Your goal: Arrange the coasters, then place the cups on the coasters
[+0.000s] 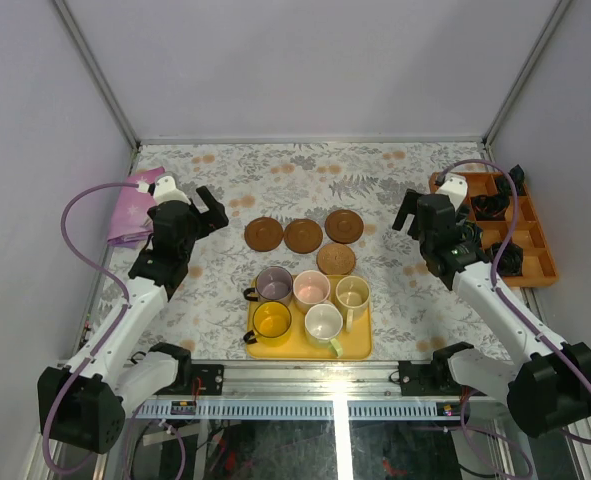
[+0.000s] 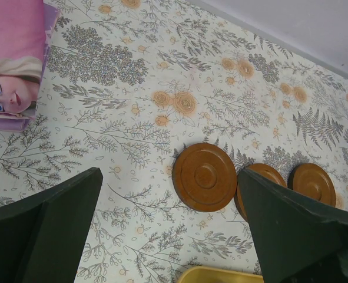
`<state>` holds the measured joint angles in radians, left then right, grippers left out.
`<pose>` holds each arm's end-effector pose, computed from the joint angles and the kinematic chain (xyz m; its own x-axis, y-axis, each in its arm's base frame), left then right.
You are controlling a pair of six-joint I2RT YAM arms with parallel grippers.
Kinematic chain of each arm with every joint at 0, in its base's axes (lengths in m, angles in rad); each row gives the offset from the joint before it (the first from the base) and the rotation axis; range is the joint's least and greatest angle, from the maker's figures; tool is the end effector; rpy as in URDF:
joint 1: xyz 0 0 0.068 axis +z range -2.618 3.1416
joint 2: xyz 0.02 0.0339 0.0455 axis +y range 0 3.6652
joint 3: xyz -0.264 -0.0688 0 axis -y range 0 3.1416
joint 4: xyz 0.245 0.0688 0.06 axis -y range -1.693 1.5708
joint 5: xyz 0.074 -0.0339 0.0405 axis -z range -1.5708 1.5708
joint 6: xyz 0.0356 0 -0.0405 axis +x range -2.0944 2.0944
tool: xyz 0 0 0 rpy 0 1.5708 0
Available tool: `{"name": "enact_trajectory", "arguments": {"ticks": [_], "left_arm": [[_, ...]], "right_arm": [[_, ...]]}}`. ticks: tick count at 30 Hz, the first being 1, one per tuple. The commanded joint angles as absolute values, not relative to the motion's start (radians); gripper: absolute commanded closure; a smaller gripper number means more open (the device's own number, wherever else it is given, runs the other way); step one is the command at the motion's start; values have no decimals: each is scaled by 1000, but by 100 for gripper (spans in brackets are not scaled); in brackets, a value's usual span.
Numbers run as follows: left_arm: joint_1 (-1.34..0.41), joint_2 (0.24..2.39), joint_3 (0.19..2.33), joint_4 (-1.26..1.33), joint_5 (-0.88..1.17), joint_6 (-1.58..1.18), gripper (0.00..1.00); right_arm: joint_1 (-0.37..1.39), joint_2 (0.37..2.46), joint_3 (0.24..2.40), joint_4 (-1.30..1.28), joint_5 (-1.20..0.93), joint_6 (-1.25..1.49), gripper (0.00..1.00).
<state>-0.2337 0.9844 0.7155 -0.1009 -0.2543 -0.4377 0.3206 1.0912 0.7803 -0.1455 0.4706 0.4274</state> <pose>0.2231 -0.0439 0.2870 -0.3167 -0.3463 -0.8830 -0.1527 0.9374 -0.3129 0.2373 0.0618 0.2833 -0.3370 0.2774 -0.8997 0.2693 0.9441 0.1902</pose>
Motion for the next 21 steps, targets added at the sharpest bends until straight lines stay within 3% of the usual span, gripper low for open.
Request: {"name": "enact_trajectory", "arguments": {"ticks": [1, 14, 21], "left_arm": [[-229, 989, 737, -80, -262, -436, 0], [-229, 1000, 745, -86, -252, -446, 0], [-229, 1024, 765, -79, -221, -448, 0]], "right_arm": [[317, 1077, 822, -127, 500, 436, 0], [317, 1117, 870, -151, 480, 439, 0], [317, 1094, 890, -123, 335, 368, 1]]}}
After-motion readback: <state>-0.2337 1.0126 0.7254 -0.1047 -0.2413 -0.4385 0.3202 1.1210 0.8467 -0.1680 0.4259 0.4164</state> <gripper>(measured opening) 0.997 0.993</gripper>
